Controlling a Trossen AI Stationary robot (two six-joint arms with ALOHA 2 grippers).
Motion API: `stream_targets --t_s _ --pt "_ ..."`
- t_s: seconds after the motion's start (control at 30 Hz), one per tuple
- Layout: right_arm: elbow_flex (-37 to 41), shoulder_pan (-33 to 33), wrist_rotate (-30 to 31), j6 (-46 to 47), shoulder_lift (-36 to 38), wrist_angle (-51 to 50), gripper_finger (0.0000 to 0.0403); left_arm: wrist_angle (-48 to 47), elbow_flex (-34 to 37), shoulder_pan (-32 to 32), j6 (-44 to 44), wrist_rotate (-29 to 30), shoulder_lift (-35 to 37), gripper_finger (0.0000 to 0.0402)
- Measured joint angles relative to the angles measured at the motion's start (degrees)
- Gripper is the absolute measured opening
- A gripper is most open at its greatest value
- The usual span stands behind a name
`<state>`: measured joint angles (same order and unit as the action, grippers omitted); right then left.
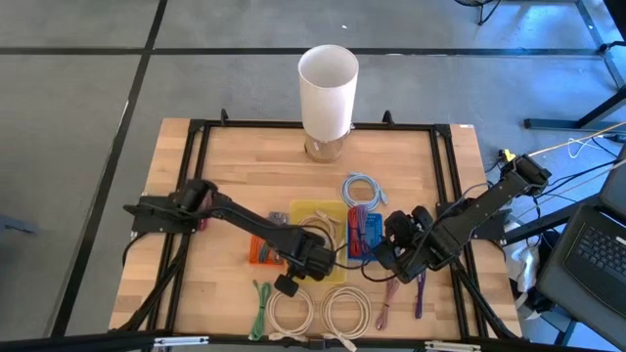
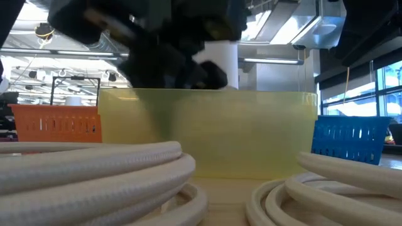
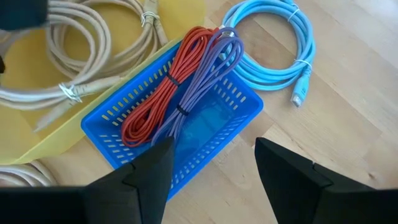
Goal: Pick & Place USB Port
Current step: Put the brown HDMI cable into the yellow bin, then put the pink charger cable into the blue bin
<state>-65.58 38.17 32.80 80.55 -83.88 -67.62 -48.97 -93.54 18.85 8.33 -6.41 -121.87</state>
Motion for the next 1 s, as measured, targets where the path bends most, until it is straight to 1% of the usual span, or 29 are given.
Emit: stream_targets --t_s 0.2,0.27,0.43,0.67,0.77,0.83,1.0 --pt "0.0 0.0 0.0 0.0 0.0 0.2 0.0226 -0.1 0.0 0.0 0.0 -1.6 -3.1 0.0011" --pt "0.0 0.0 0.0 0.0 0.0 0.2 0.0226 -0.1 0.0 0.0 0.0 -1.5 -3.1 0.0022" --pt "0.0 0.0 0.1 0.0 0.0 0.1 0.0226 0.0 -0.1 0.2 0.9 -0.8 -2.7 0.0085" --pt "0.0 0.0 0.1 0.0 0.0 0.1 0.0226 -1.2 -2.1 0.5 0.5 0.6 -2.7 0.0172" --pt "0.0 0.0 0.1 0.0 0.0 0.1 0.0226 -4.0 -3.7 0.5 0.0 1.2 -2.7 0.0197" --pt "0.0 0.0 0.0 0.0 0.0 0.1 0.0226 -7.7 -4.9 0.5 -1.4 1.3 -2.7 0.0207" --pt "0.0 0.0 0.1 0.0 0.0 0.1 0.0226 -18.4 -9.1 0.5 -6.0 2.5 -2.7 0.0212"
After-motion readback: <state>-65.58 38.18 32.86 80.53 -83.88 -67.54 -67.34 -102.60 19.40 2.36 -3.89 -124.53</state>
